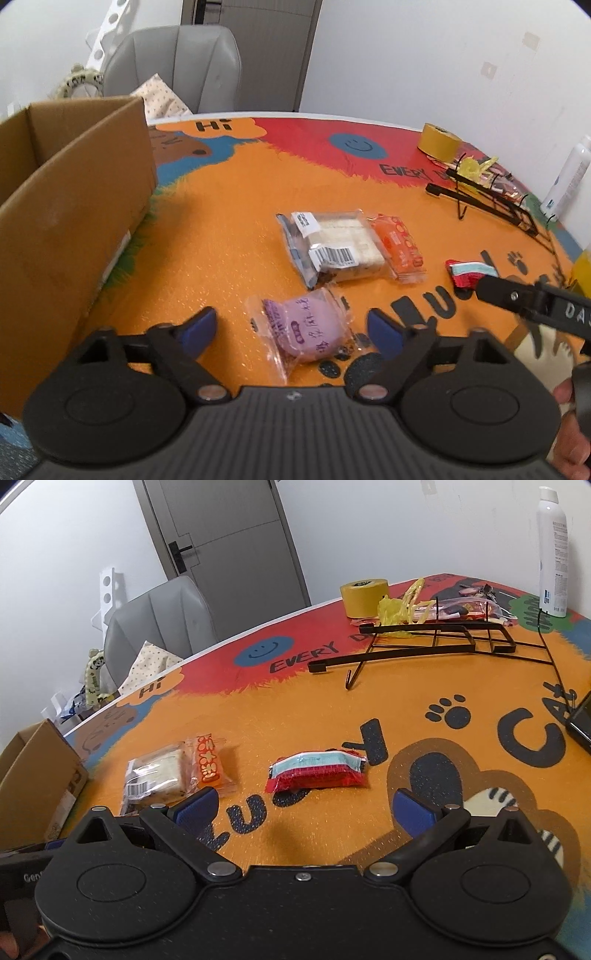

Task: Organize snacks
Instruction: 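Grasp the pink round packet with the left gripper while the right approaches the red packet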

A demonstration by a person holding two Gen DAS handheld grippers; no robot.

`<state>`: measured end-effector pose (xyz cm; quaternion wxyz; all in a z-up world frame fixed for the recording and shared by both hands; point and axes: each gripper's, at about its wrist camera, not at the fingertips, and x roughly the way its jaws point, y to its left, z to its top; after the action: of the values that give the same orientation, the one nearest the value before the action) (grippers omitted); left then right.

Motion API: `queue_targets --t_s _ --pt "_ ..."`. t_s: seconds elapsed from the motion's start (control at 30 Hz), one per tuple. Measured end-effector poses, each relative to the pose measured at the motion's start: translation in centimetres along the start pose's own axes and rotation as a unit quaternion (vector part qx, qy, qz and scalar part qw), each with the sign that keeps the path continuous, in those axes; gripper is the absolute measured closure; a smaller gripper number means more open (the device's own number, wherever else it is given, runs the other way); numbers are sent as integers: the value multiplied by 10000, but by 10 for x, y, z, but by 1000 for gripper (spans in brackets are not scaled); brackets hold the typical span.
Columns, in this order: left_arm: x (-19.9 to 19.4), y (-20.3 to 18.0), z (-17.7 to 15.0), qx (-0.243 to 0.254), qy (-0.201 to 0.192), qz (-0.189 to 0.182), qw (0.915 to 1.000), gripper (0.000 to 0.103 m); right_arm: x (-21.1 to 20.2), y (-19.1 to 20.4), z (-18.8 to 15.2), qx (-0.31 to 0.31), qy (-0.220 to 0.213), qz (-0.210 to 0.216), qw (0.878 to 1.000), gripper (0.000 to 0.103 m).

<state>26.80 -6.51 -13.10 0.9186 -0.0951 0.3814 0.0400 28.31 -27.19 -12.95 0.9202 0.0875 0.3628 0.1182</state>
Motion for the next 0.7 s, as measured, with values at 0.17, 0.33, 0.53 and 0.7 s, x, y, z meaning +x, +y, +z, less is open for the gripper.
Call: queue_targets --t_s 0.17,0.33,0.53,0.7 --pt "-3 5 3 11 54 -111 9999 56 13 7 2 -34 40 -42 10000 0" --pt "-9 17 10 -171 -65 -82 9998 70 22 17 6 -194 13 -208 9996 0" --pt "-11 23 16 -190 -109 -184 9996 79 31 25 13 -306 -4 -302 9991 0" --pt "-15 24 18 -215 -149 -341 9991 83 43 30 18 -431 12 -475 9979 2"
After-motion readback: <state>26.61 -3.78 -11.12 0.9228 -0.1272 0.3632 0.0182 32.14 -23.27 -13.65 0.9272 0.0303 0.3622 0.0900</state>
